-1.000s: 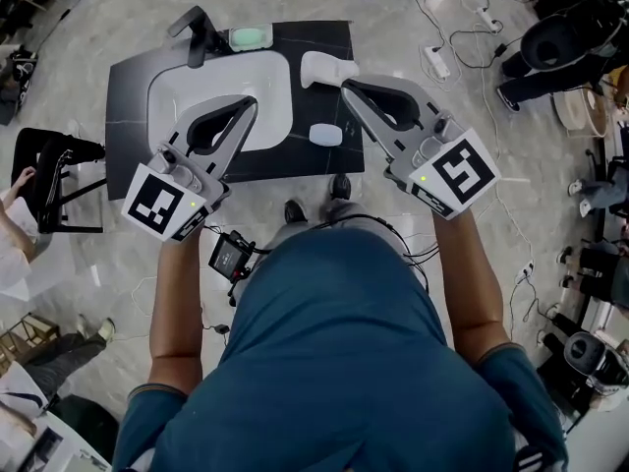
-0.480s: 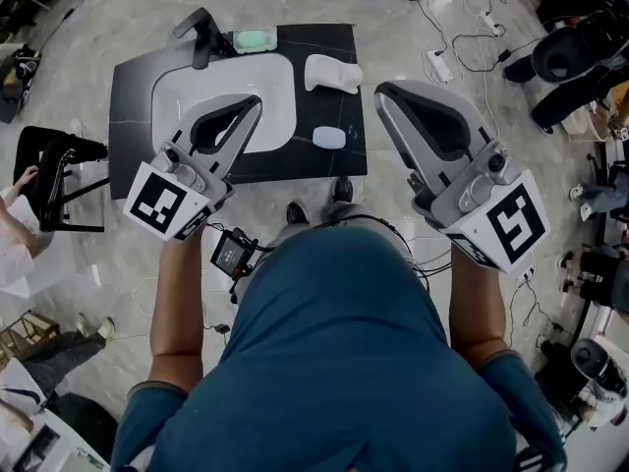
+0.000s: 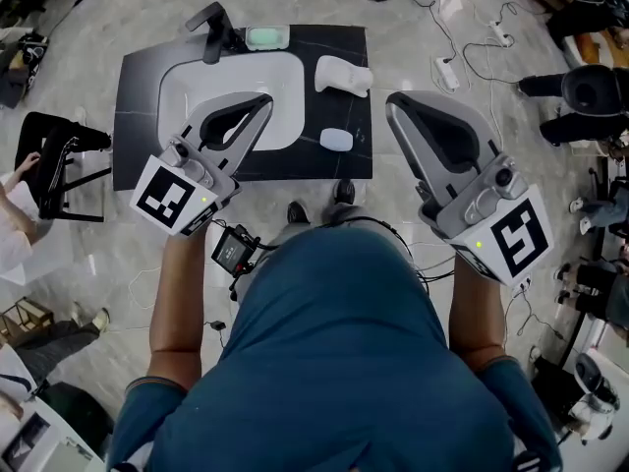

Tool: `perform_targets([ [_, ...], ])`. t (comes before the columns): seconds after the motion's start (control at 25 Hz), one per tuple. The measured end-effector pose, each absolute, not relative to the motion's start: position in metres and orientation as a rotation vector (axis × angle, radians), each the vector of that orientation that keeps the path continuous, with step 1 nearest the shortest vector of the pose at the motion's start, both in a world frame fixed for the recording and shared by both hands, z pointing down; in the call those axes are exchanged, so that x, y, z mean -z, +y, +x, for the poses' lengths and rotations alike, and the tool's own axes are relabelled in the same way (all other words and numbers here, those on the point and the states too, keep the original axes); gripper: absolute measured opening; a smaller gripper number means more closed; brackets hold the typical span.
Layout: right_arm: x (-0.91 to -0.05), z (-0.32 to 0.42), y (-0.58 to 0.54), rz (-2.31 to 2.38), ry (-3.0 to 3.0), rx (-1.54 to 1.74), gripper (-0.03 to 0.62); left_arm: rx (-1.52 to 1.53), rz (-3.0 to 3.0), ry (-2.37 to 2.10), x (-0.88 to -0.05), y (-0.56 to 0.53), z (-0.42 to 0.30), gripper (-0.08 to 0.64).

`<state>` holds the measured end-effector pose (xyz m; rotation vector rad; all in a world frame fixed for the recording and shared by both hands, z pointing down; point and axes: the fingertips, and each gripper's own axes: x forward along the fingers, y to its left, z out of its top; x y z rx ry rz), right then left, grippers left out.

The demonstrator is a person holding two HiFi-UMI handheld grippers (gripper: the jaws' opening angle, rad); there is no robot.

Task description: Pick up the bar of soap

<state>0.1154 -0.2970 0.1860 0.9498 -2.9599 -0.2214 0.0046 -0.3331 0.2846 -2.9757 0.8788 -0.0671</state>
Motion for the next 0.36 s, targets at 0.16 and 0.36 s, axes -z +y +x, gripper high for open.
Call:
perform_targets([
  [0.16, -0.1902, 0.1138, -0.2992, 0.938, -2.953, 0.214, 0.014, 0.07, -2.98, 0.886, -0.287, -0.3345, 0.0032, 0.003],
  [0.36, -0.1968, 0.111, -0.302, 0.943, -2.938, 0.16, 0.014, 0.071, -2.981, 0.887, -0.2893, -0.3366, 0.0025, 0.003],
])
